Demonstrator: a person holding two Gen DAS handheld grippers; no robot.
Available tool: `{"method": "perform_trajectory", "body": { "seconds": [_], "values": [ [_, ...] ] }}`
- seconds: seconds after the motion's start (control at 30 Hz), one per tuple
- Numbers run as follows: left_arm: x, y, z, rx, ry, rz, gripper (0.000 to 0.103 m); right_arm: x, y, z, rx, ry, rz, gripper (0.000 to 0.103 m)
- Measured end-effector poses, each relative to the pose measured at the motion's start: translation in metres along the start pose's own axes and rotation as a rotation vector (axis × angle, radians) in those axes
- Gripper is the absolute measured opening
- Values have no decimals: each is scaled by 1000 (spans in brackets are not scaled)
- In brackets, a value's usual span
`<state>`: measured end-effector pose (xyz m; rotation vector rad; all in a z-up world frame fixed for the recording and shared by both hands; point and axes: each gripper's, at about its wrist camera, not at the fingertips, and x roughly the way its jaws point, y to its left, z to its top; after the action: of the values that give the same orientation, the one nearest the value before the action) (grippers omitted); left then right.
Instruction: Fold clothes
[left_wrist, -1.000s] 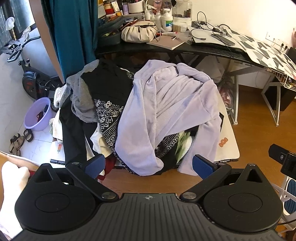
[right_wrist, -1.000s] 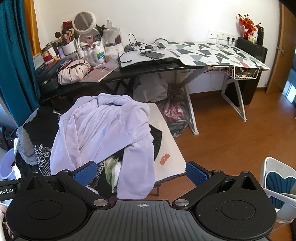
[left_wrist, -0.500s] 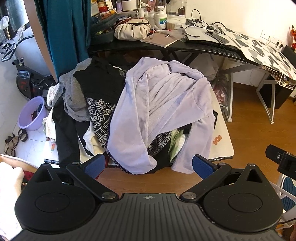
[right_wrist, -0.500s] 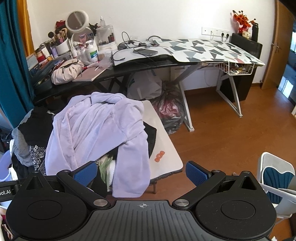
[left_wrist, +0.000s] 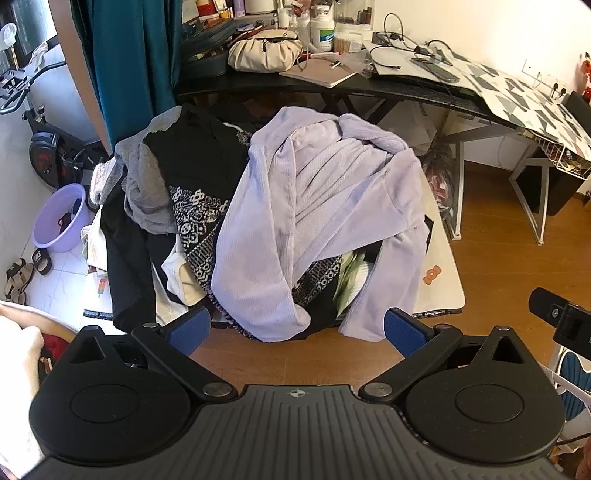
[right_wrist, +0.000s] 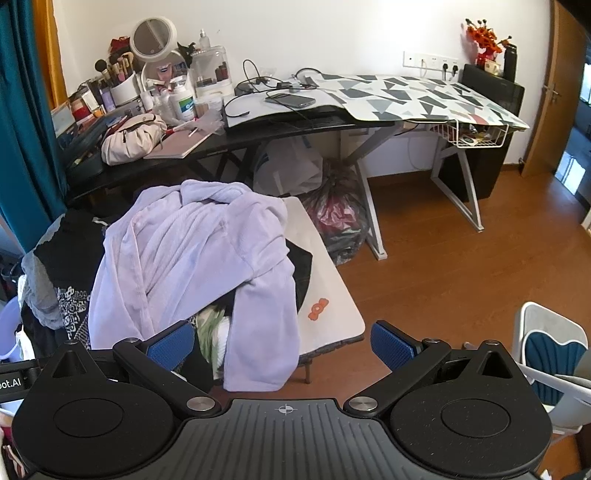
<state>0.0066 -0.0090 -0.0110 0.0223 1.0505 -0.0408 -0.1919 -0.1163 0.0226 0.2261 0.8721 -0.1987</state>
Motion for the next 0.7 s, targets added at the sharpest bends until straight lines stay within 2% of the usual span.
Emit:
{"method": "perform_trajectory", "body": {
  "seconds": [0.7],
  "values": [
    [4, 0, -3, -3, 22, -11, 102, 2, 2, -4, -6, 11, 4, 102]
  ]
}}
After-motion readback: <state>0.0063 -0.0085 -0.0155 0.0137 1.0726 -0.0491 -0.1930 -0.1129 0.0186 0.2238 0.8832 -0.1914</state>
